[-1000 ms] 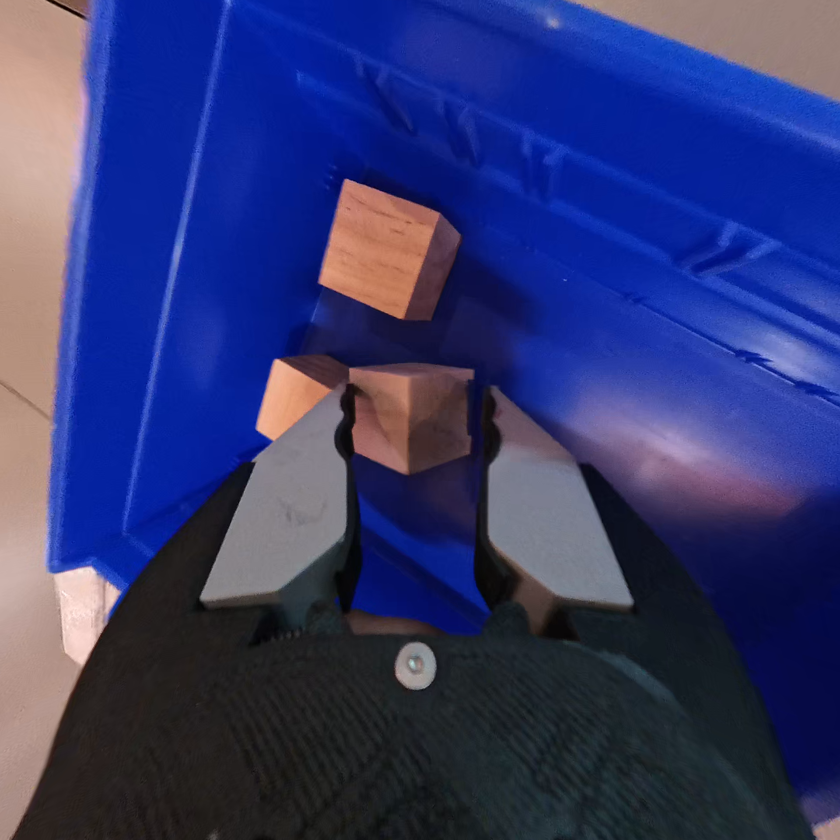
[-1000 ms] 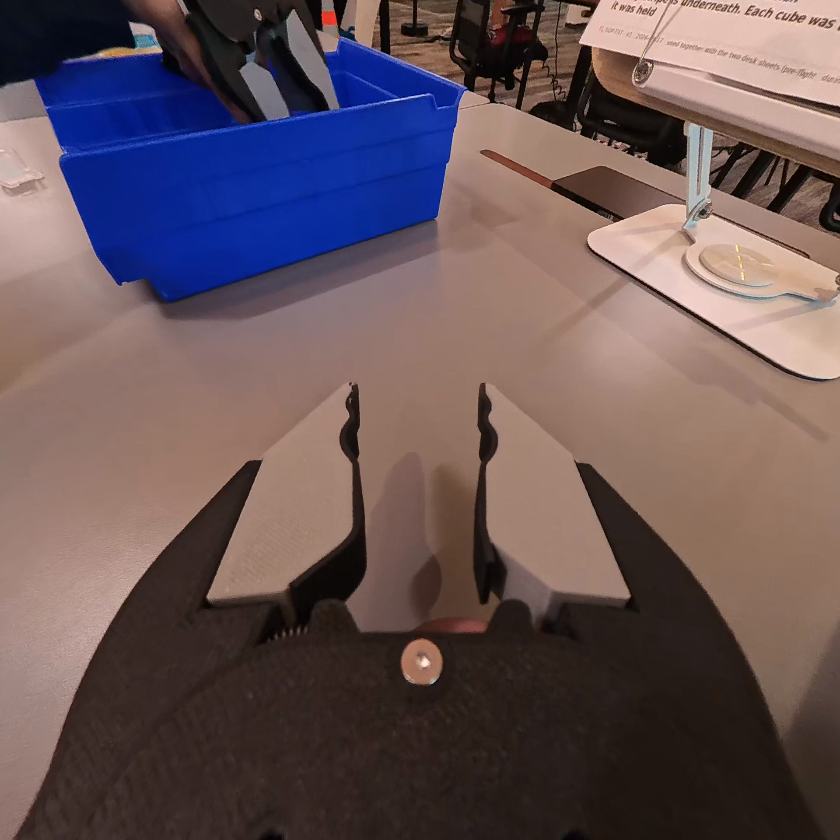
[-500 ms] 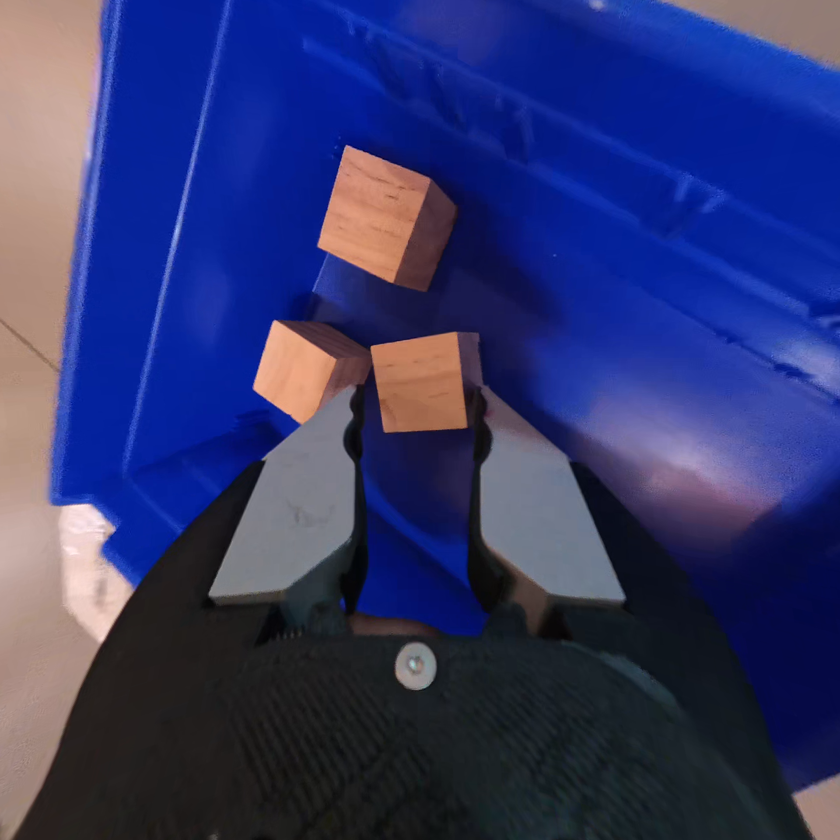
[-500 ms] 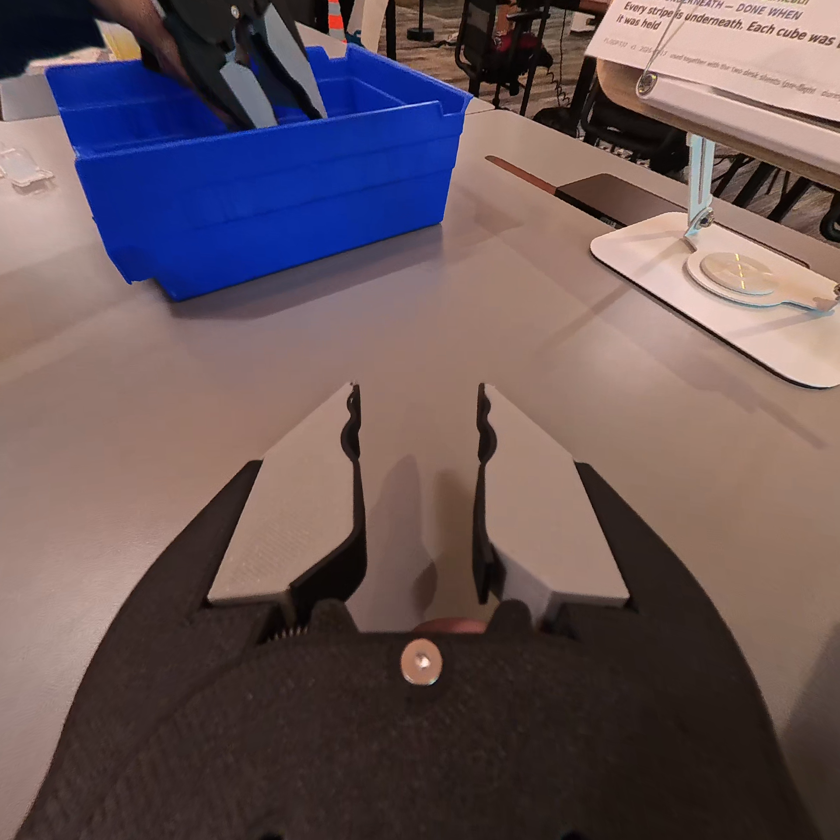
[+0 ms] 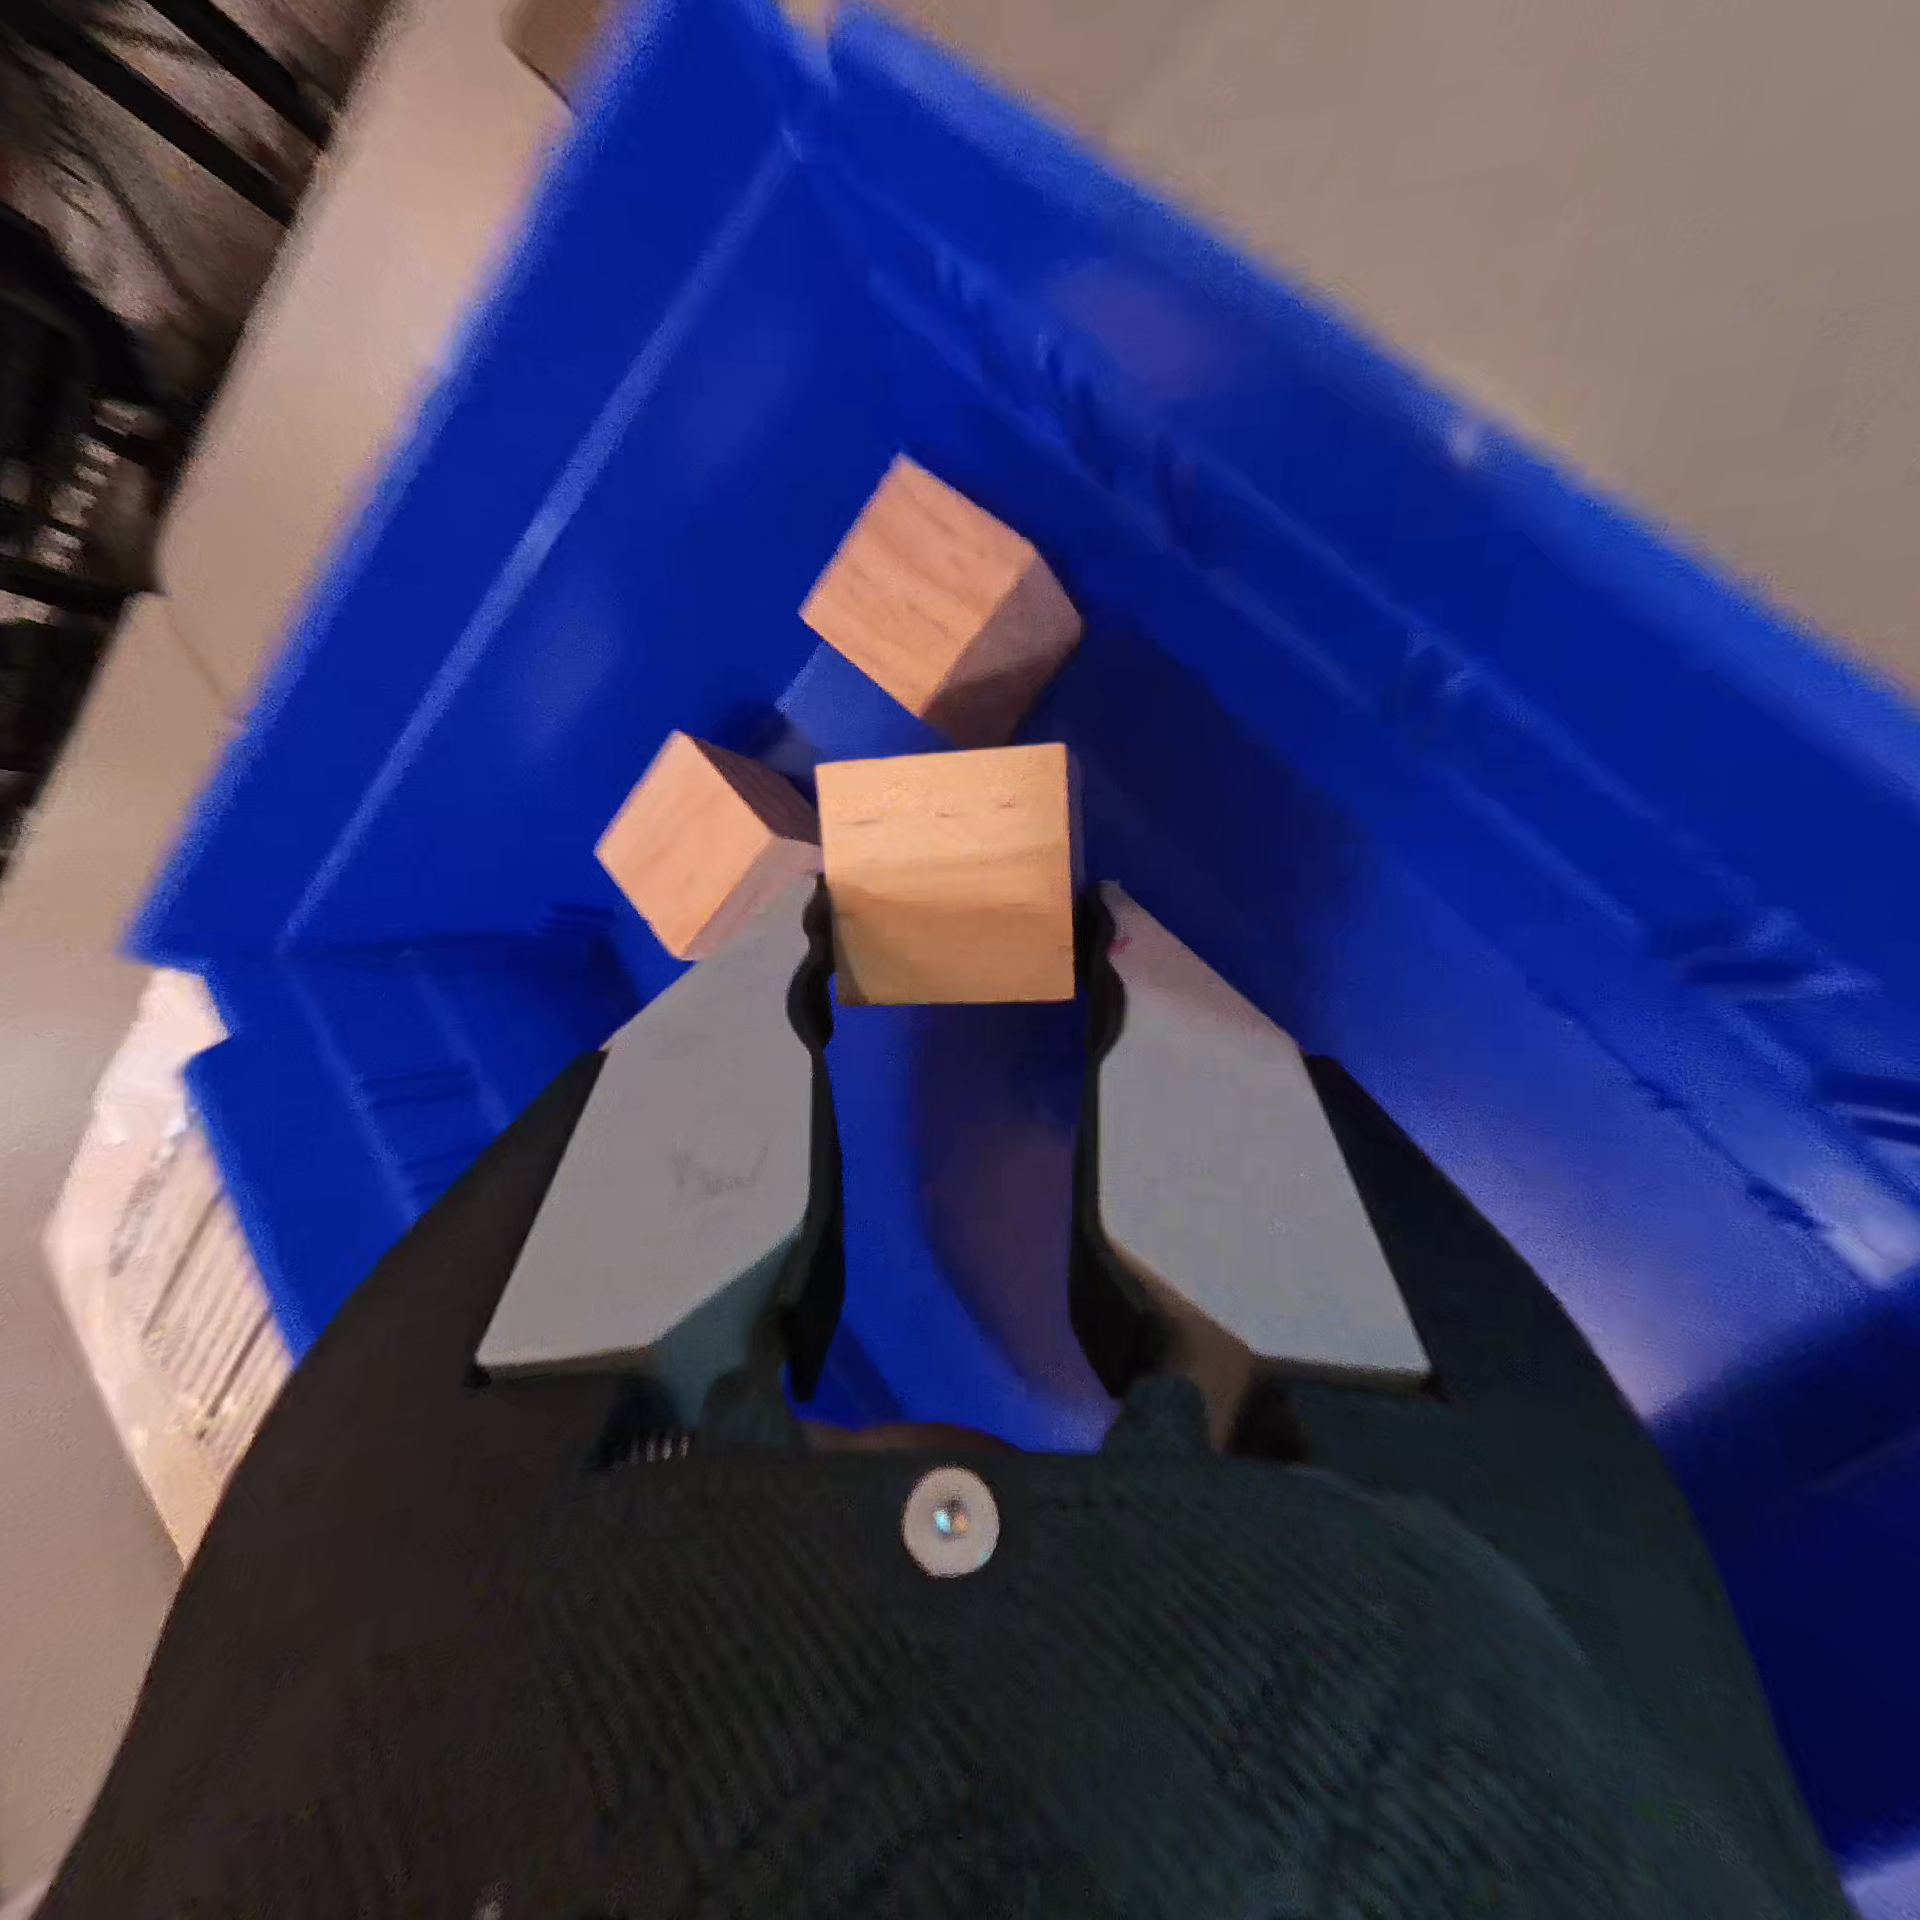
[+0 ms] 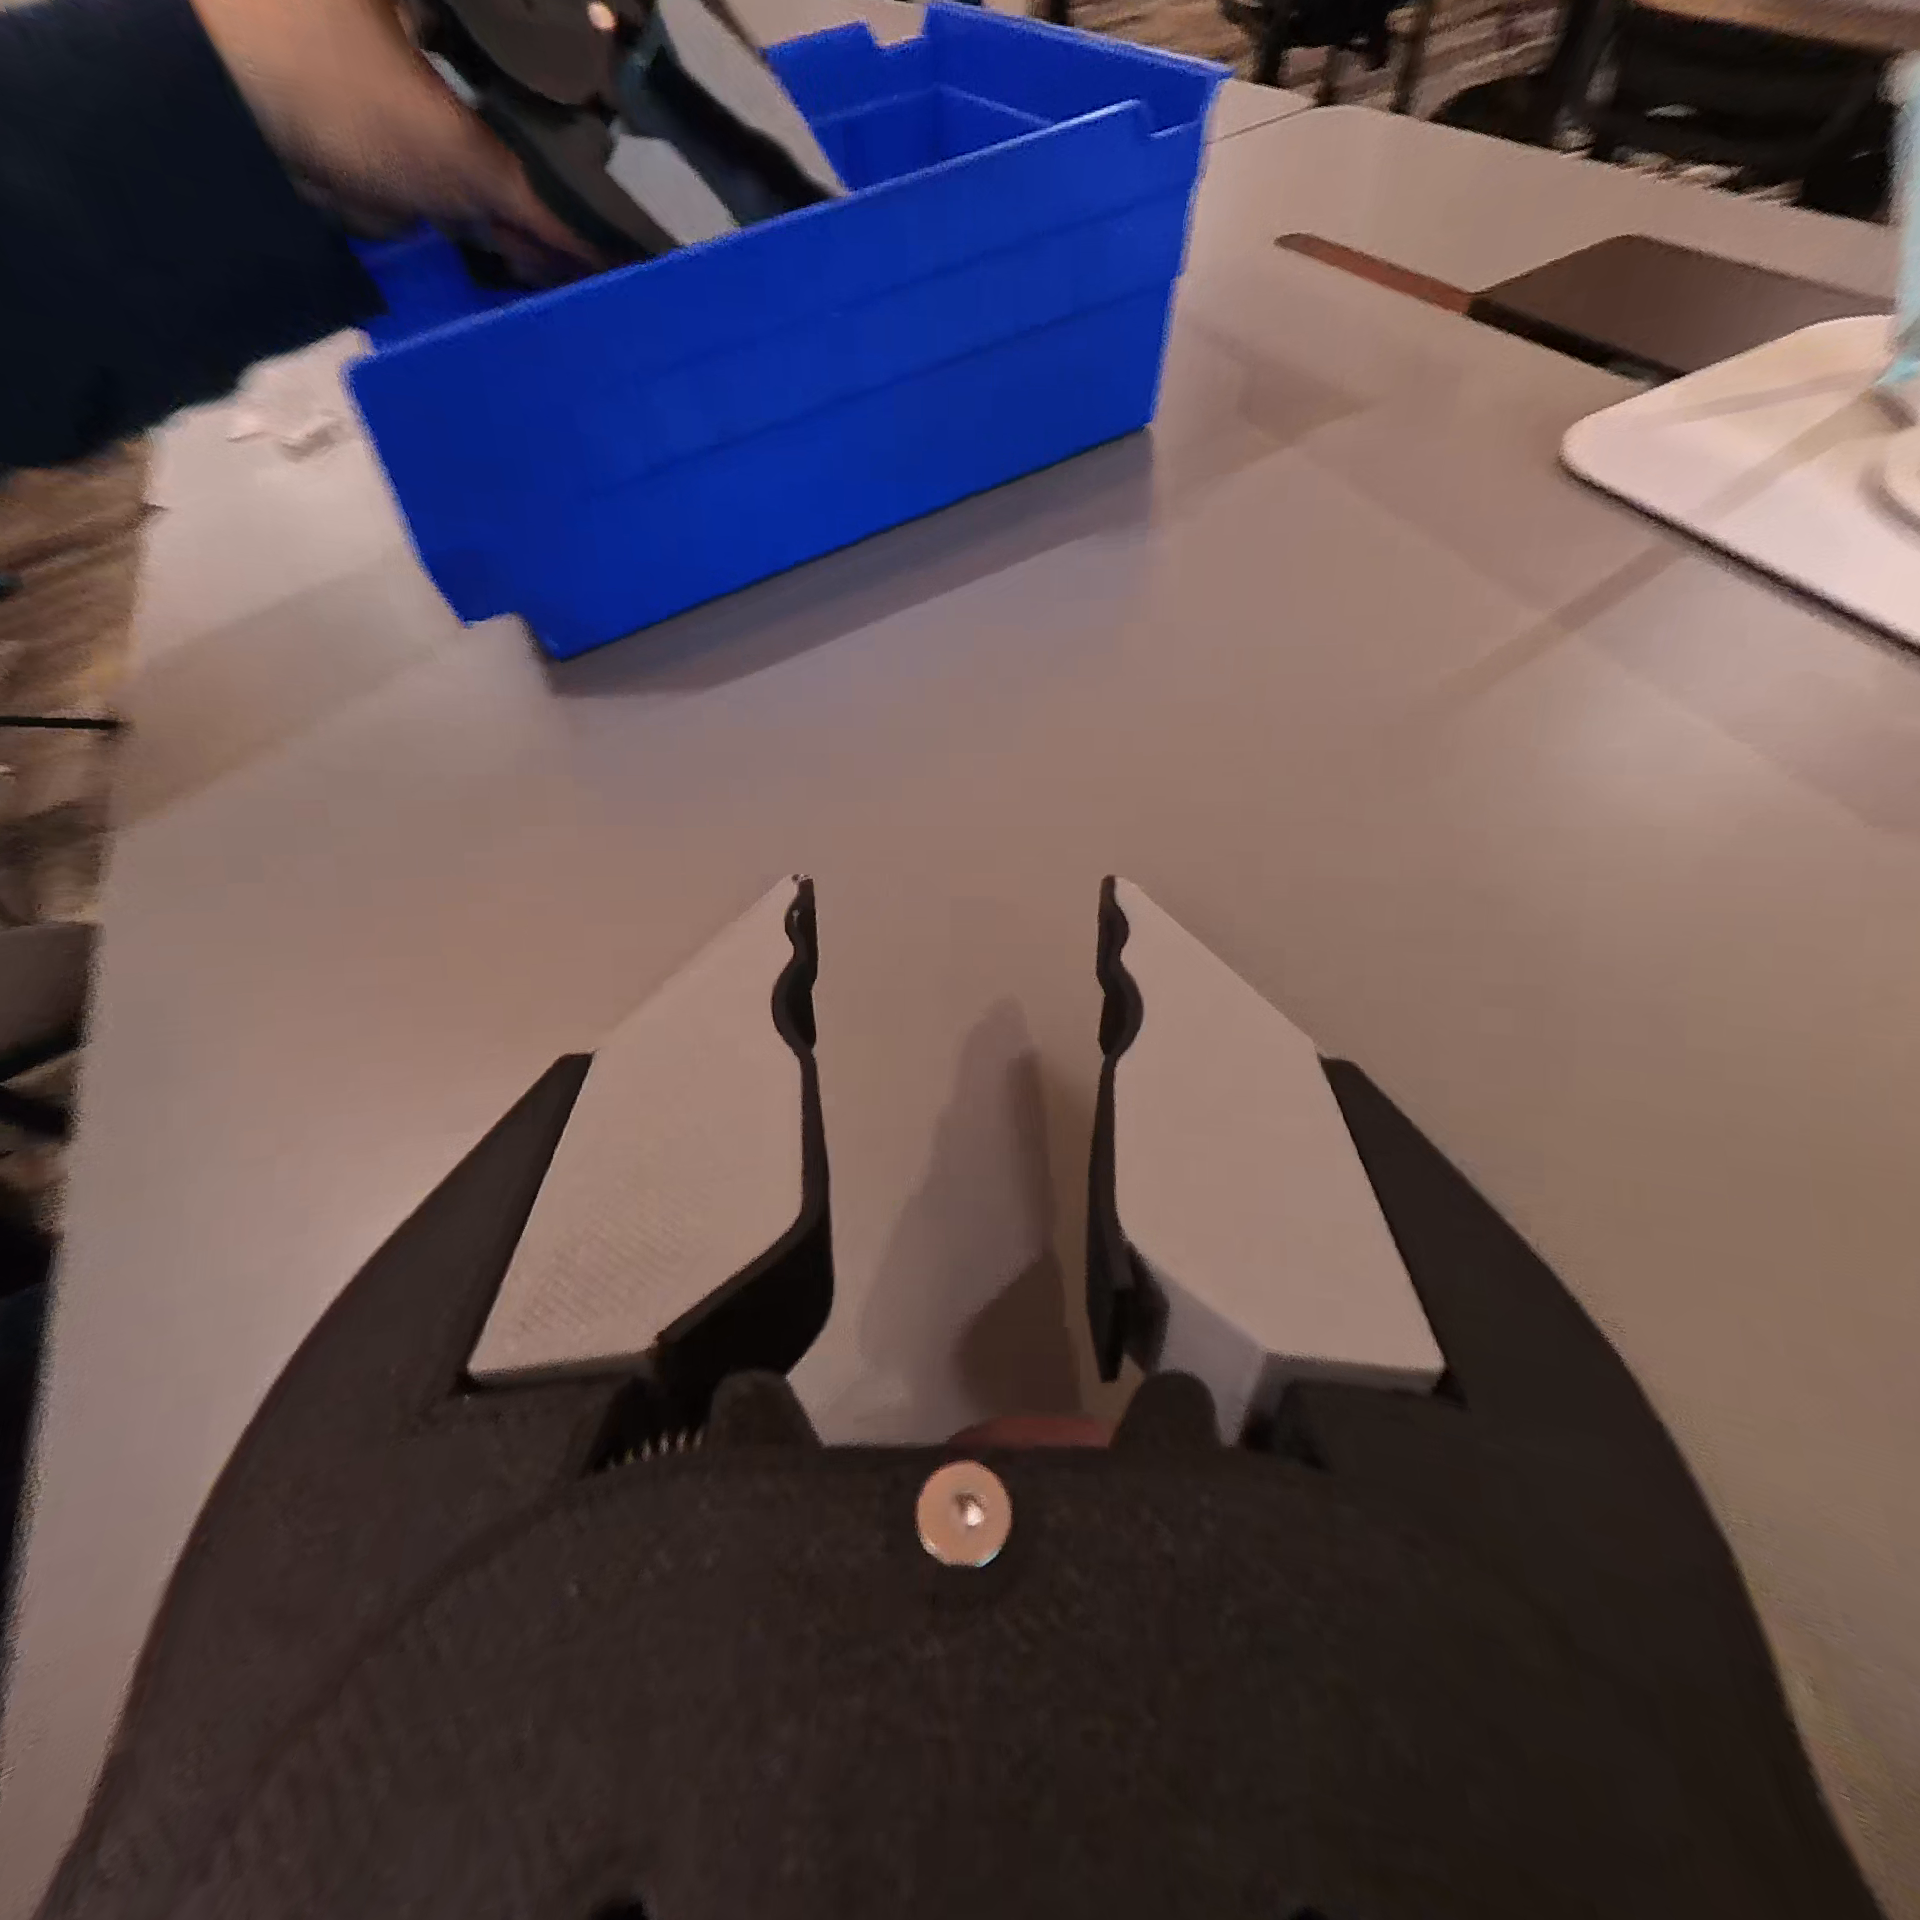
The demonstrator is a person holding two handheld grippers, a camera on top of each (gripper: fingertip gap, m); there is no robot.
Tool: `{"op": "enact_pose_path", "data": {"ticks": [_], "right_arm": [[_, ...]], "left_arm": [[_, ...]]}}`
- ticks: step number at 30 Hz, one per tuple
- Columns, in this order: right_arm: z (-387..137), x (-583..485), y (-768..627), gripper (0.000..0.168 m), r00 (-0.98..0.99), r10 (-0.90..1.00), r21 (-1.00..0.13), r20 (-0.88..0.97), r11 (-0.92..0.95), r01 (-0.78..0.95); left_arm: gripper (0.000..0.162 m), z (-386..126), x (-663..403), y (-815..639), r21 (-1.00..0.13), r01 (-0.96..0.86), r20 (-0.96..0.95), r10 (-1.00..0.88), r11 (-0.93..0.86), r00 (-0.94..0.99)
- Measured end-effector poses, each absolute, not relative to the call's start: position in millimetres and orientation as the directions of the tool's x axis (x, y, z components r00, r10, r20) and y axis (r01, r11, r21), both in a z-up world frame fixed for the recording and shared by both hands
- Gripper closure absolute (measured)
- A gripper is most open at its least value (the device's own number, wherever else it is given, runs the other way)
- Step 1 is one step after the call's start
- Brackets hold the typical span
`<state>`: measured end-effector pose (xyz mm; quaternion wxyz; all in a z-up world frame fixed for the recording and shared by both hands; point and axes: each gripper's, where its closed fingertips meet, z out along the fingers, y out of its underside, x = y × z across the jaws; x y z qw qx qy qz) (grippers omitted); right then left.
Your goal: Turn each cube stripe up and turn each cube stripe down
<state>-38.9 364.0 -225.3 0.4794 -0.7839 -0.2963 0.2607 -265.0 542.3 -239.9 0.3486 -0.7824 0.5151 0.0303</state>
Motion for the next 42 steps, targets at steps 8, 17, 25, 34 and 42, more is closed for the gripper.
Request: {"op": "enact_pose_path", "data": {"ticks": [8,17,25,34,42], "right_arm": [[-166,-82,286,0.110,0.097,0.865,-0.868,-0.493,-0.497,0.016],[-113,-68,257,0.100,-0.256,0.776,-0.770,-0.577,-0.621,-0.145],[-118,-56,277,0.125,-0.296,0.676,-0.650,-0.675,-0.734,-0.195],[-134,-54,300,0.126,0.164,0.861,-0.875,-0.481,-0.461,-0.148],[-118,-38,310,0.126,0.372,0.874,-0.949,-0.313,-0.271,-0.162]], "left_arm": [[0.116,-93,-157,382,-0.792,-0.333,-0.581,-0.799,0.511,0.155],[0.116,-111,-70,277,-0.719,-0.130,-0.691,-0.722,0.683,0.032],[0.116,-121,-30,286,-0.712,-0.047,-0.700,-0.702,0.701,0.131],[0.116,-153,-32,305,-0.806,-0.127,-0.592,-0.790,0.578,0.159],[0.115,-159,-44,332,-0.859,-0.145,-0.513,-0.825,0.492,0.236]]}}
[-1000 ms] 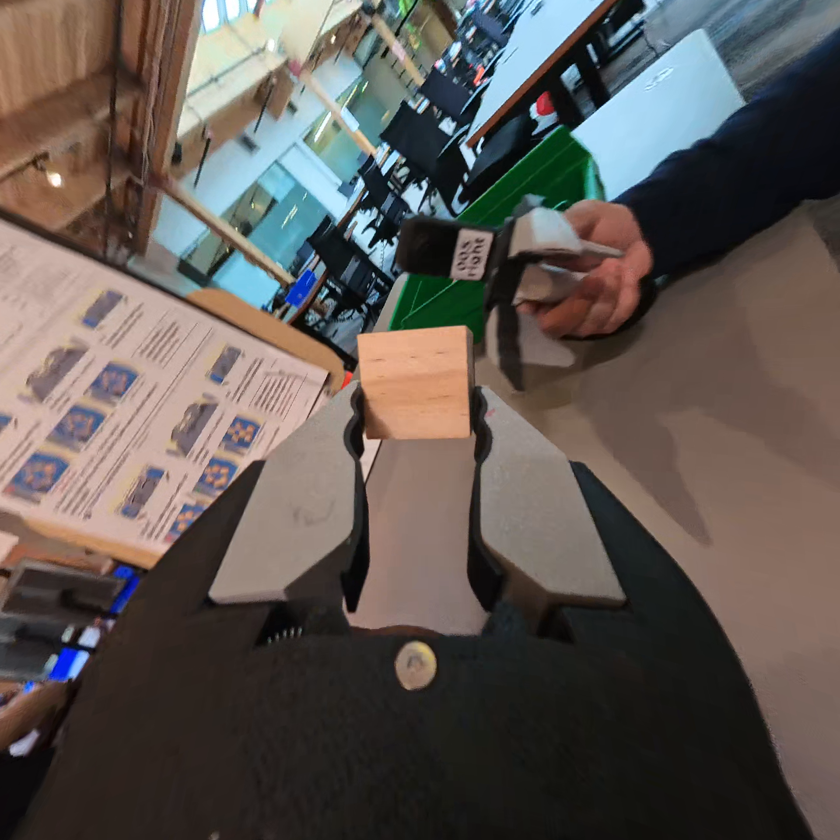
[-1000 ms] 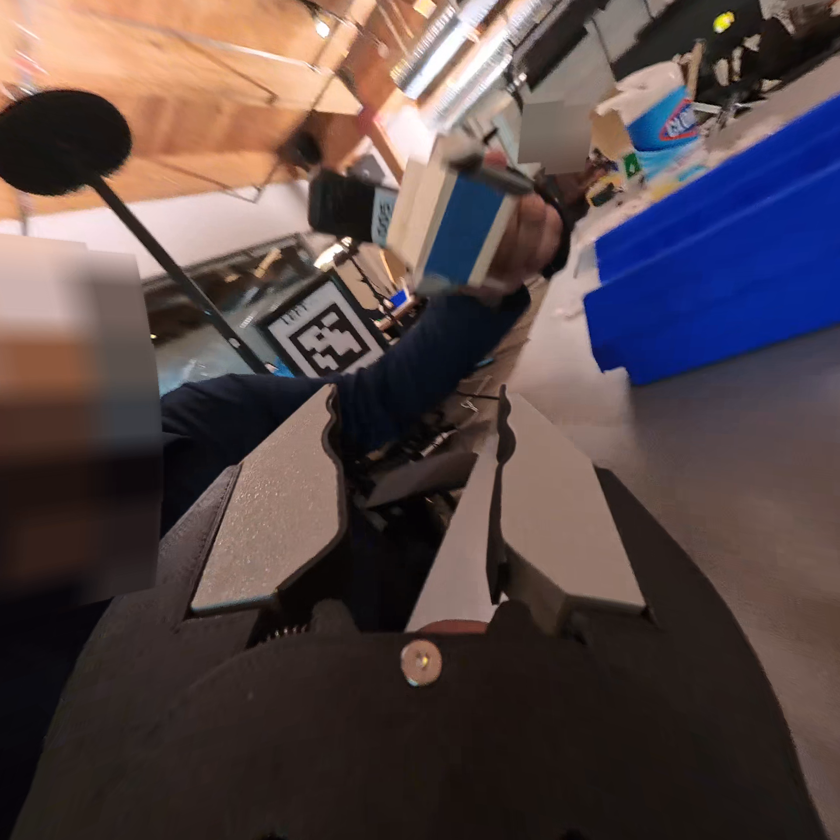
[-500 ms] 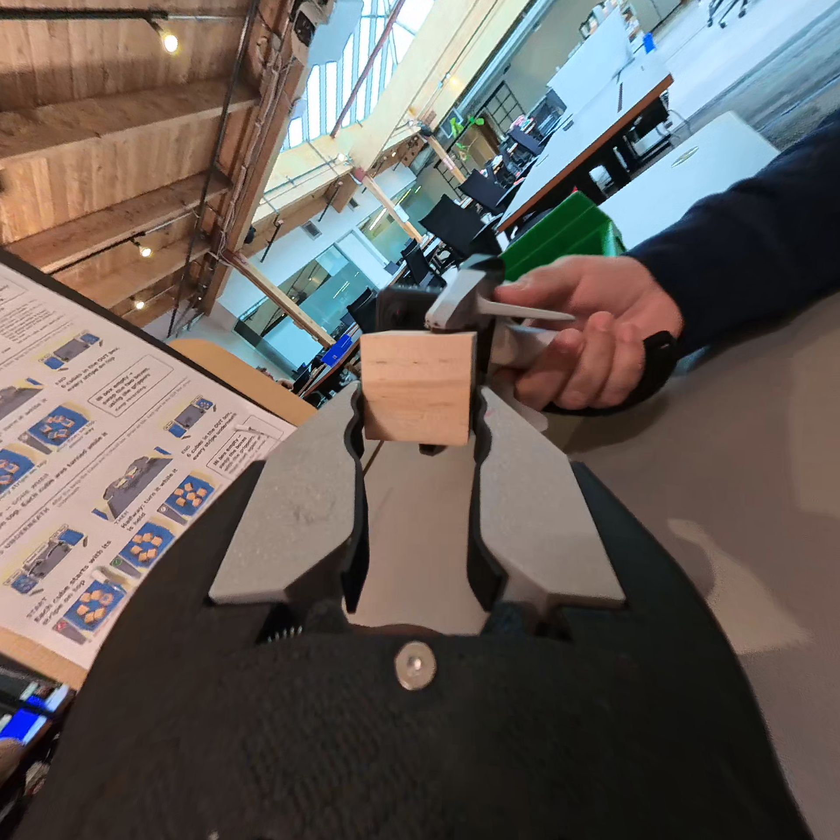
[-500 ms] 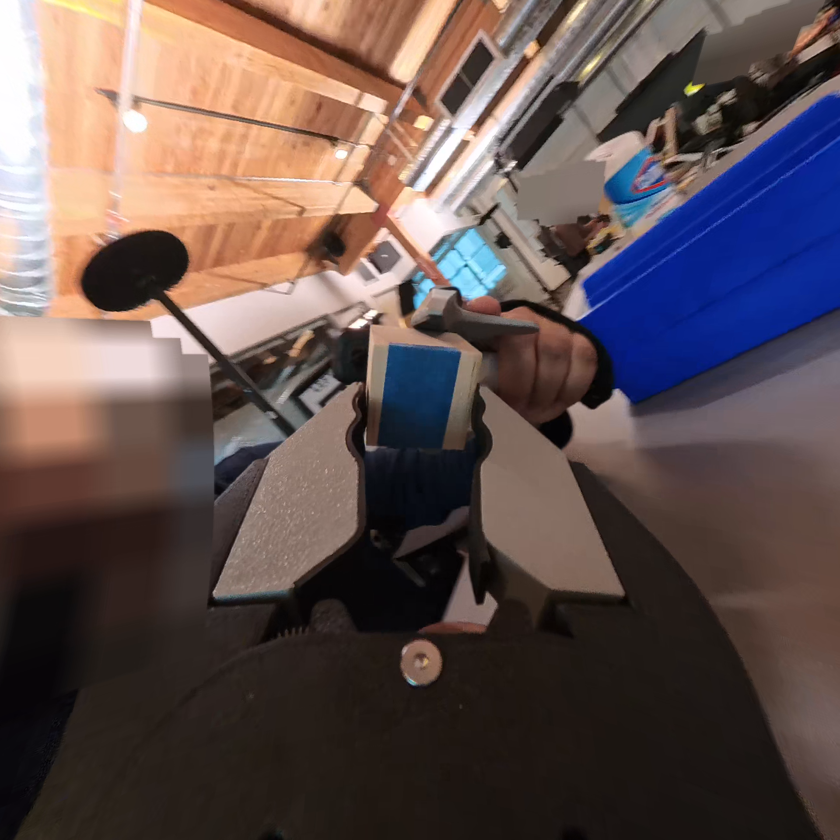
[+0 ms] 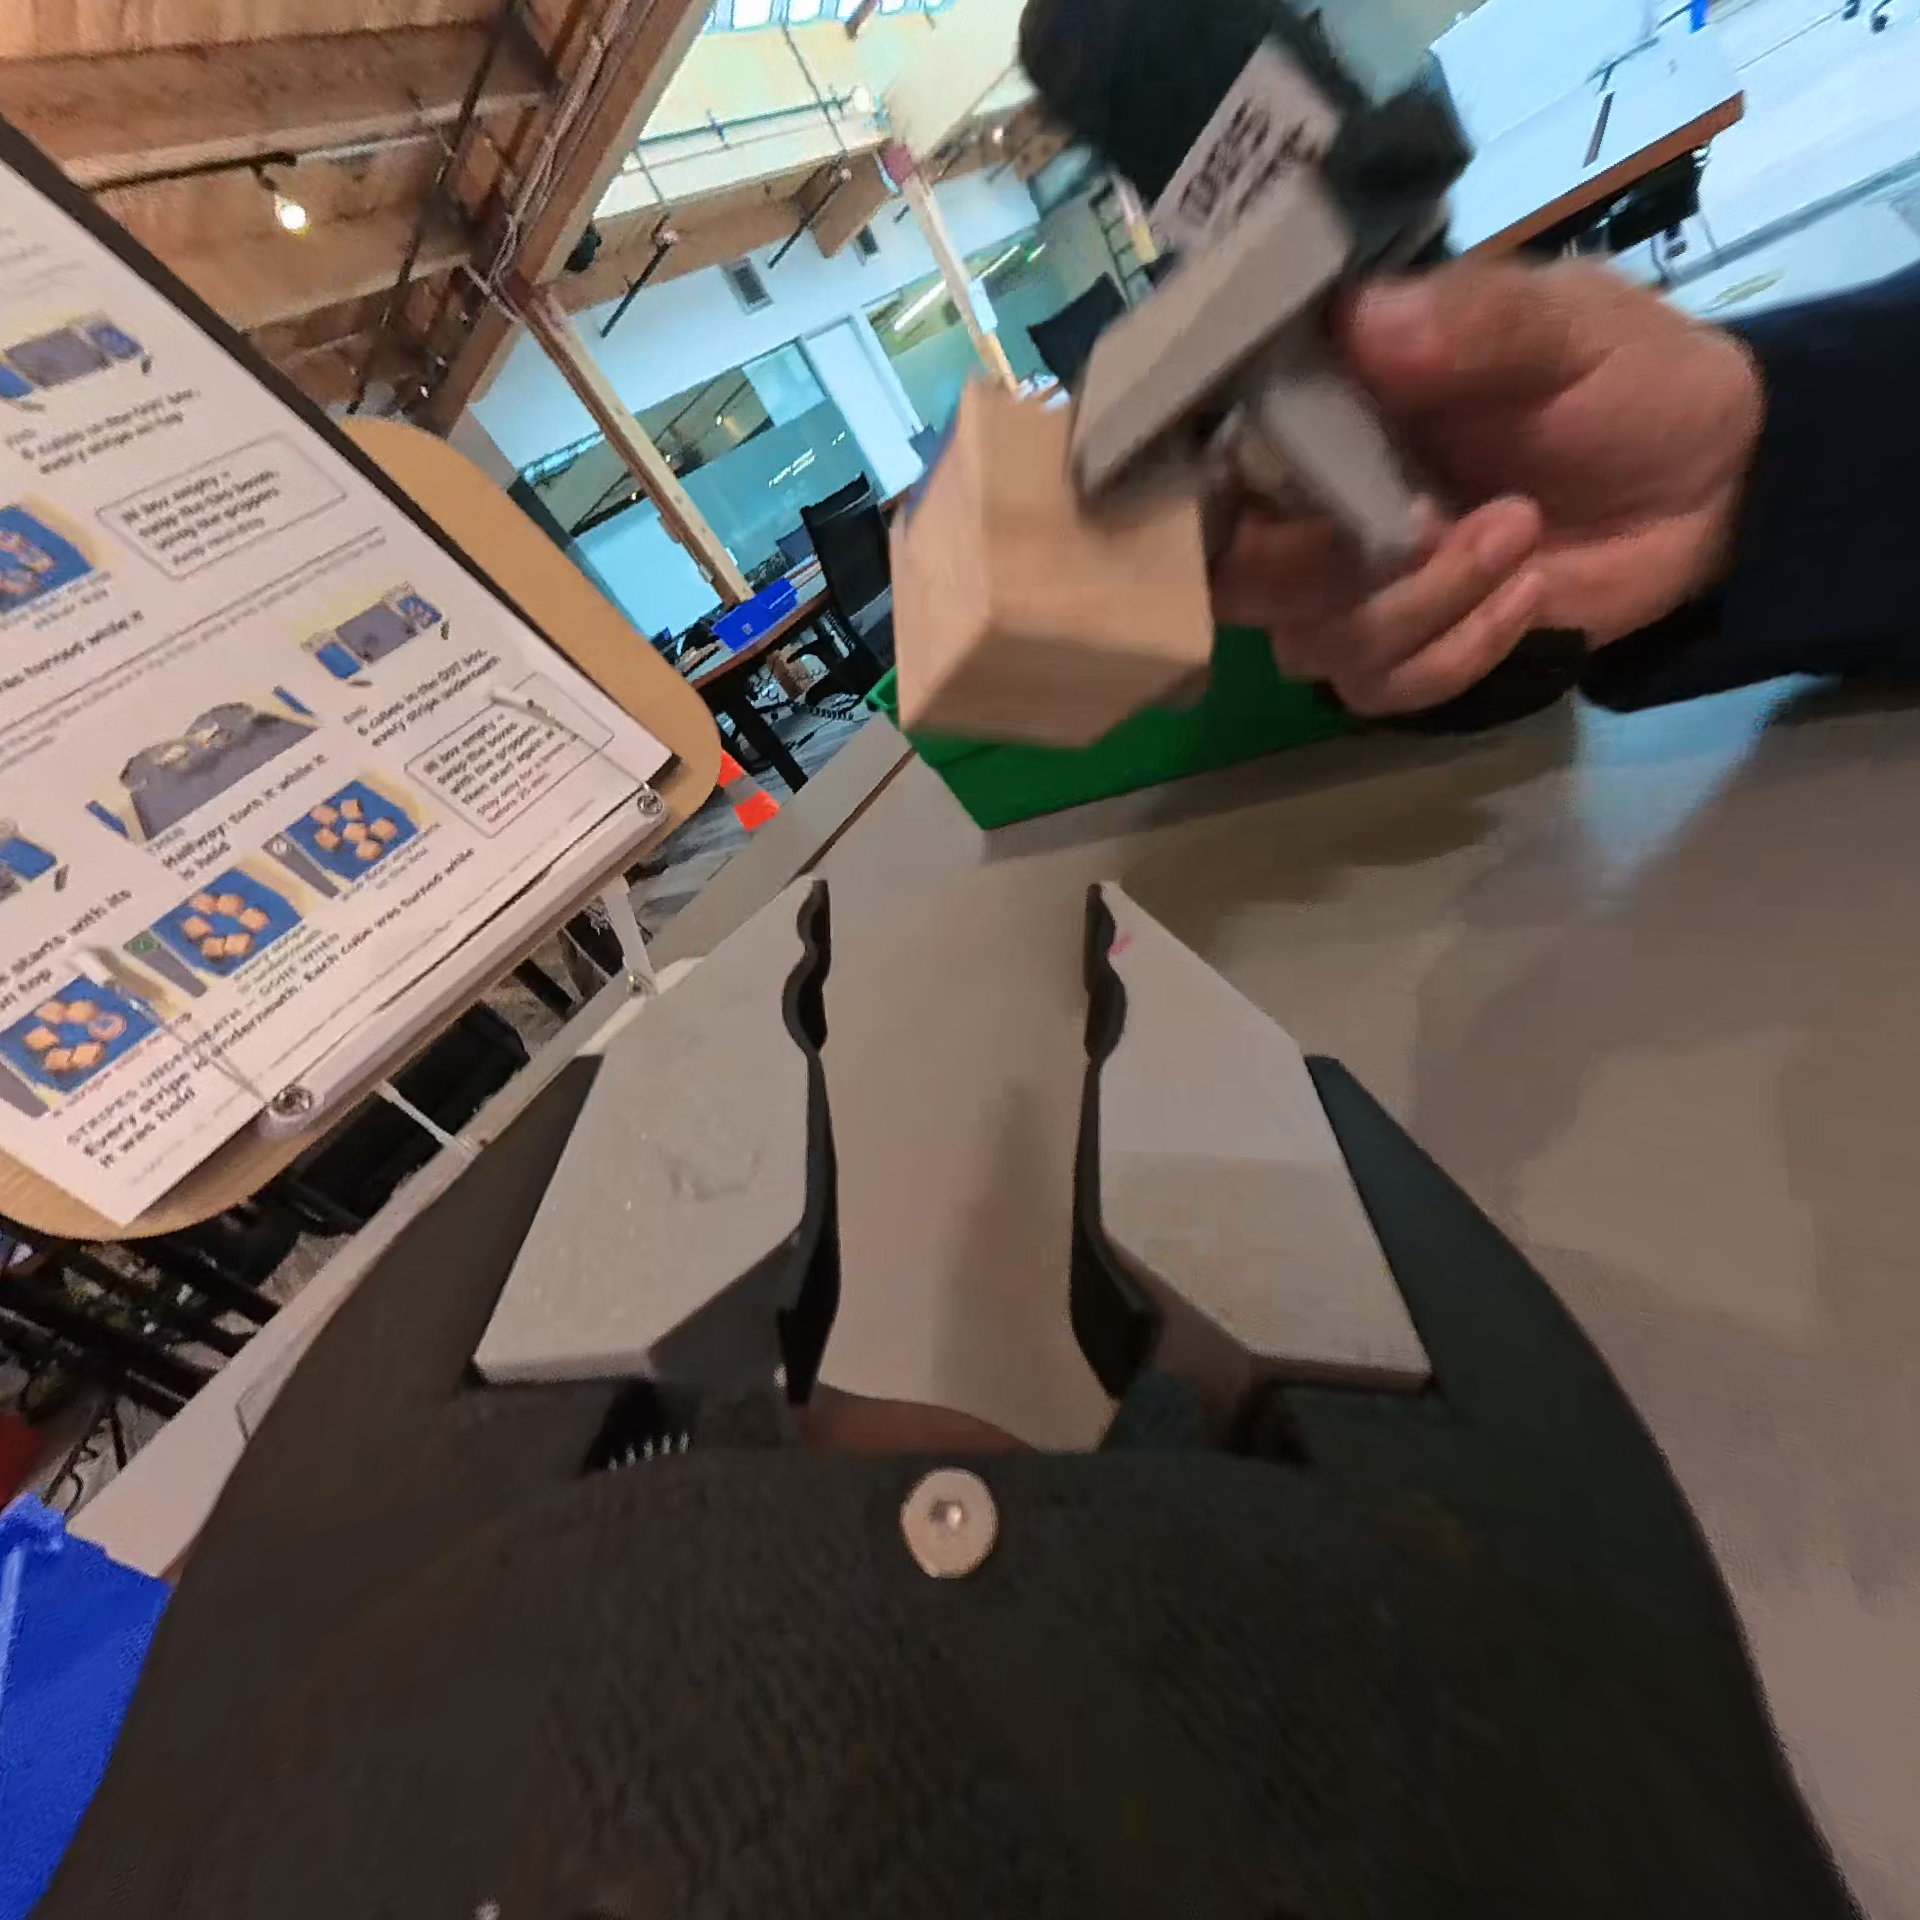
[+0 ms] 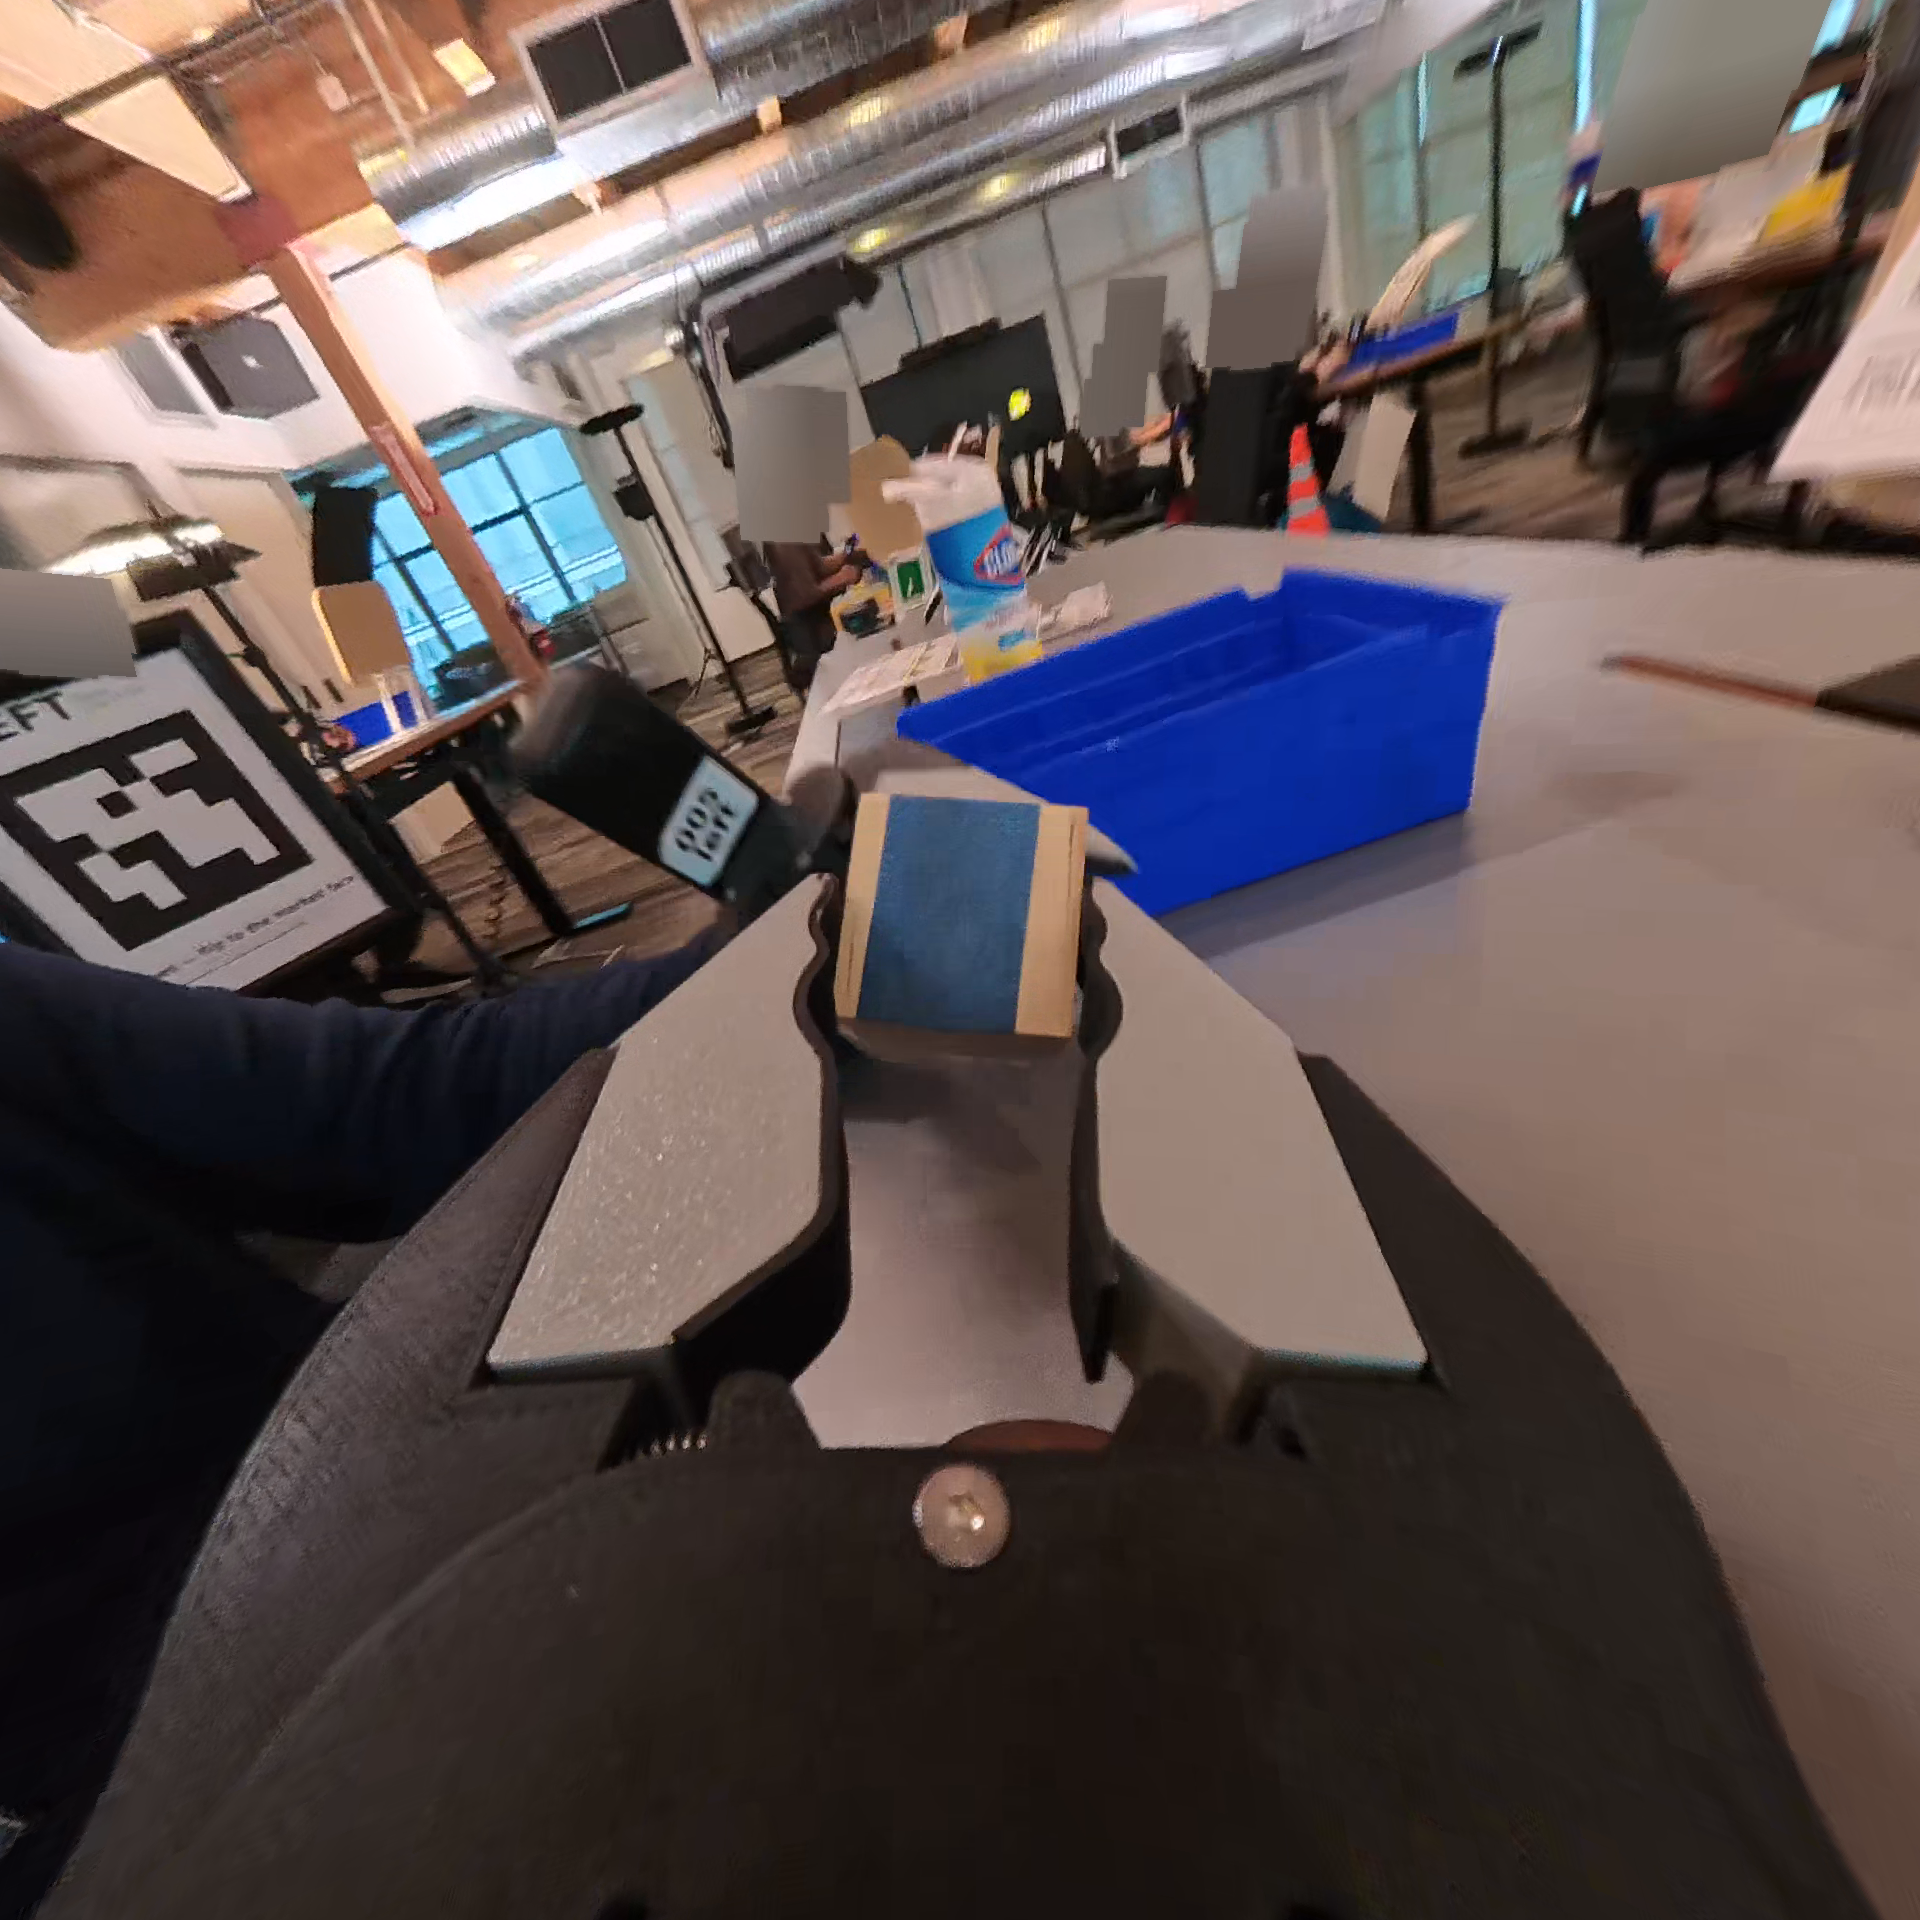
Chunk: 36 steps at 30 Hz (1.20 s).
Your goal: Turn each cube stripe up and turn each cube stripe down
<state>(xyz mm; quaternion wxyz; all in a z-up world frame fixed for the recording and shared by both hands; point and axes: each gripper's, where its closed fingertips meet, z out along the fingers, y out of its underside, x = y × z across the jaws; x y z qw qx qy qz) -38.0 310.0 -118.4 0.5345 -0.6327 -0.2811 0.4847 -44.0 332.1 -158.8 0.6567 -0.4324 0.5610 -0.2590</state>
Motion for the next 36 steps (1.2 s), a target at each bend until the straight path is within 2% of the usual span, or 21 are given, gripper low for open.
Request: {"op": "enact_pose_path", "data": {"ticks": [2,5,8,11,13,18,22,25,27,28,30,32,36], "right_arm": [[-104,-36,303,0.126,0.449,0.862,-0.972,-0.235,-0.203,-0.119],[-92,-16,308,0.126,0.636,0.766,-0.986,-0.097,-0.159,0.041],[-80,38,322,0.126,0.778,0.624,-0.961,-0.068,-0.250,0.117],[-77,122,341,0.125,0.906,0.422,-0.918,-0.022,-0.367,0.149],[-93,184,351,0.126,0.962,0.271,-0.871,0.017,-0.468,0.147],[-172,269,360,0.125,0.997,0.073,-0.740,0.004,-0.671,0.052],[-227,286,367,0.125,1.000,0.024,-0.650,0.017,-0.759,0.029],[-242,284,376,0.125,1.000,0.002,-0.635,0.017,-0.772,0.012],[-252,285,376,0.126,0.998,0.017,-0.588,0.061,-0.808,0.050],[-253,284,375,0.121,0.995,0.047,-0.571,0.085,-0.816,0.087],[-241,284,375,0.118,0.989,0.075,-0.585,0.127,-0.799,0.136],[-212,277,375,0.116,0.988,0.095,-0.649,0.125,-0.745,0.153],[-124,223,367,0.115,0.975,0.202,-0.819,0.088,-0.543,0.186]], "left_arm": [[0.116,-168,-42,340,-0.864,-0.182,-0.502,-0.828,0.469,0.250],[0.118,-190,-39,354,-0.821,-0.316,-0.558,-0.788,0.476,0.260],[0.119,-203,-36,359,-0.774,-0.401,-0.609,-0.751,0.491,0.256],[0.120,-206,-34,361,-0.786,-0.419,-0.585,-0.767,0.455,0.265],[0.121,-206,-34,361,-0.786,-0.421,-0.584,-0.766,0.452,0.268],[0.124,-207,-32,359,-0.770,-0.425,-0.608,-0.750,0.476,0.262],[0.124,-214,-32,361,-0.771,-0.441,-0.598,-0.759,0.459,0.257],[0.124,-217,-31,361,-0.771,-0.447,-0.594,-0.765,0.454,0.249],[0.124,-218,-31,360,-0.776,-0.443,-0.586,-0.773,0.449,0.242],[0.124,-217,-31,359,-0.782,-0.437,-0.579,-0.778,0.445,0.245],[0.124,-214,-31,360,-0.803,-0.420,-0.553,-0.792,0.424,0.258],[0.124,-212,-32,361,-0.826,-0.403,-0.519,-0.810,0.394,0.272],[0.121,-210,-32,361,-0.853,-0.387,-0.471,-0.838,0.352,0.276]]}}
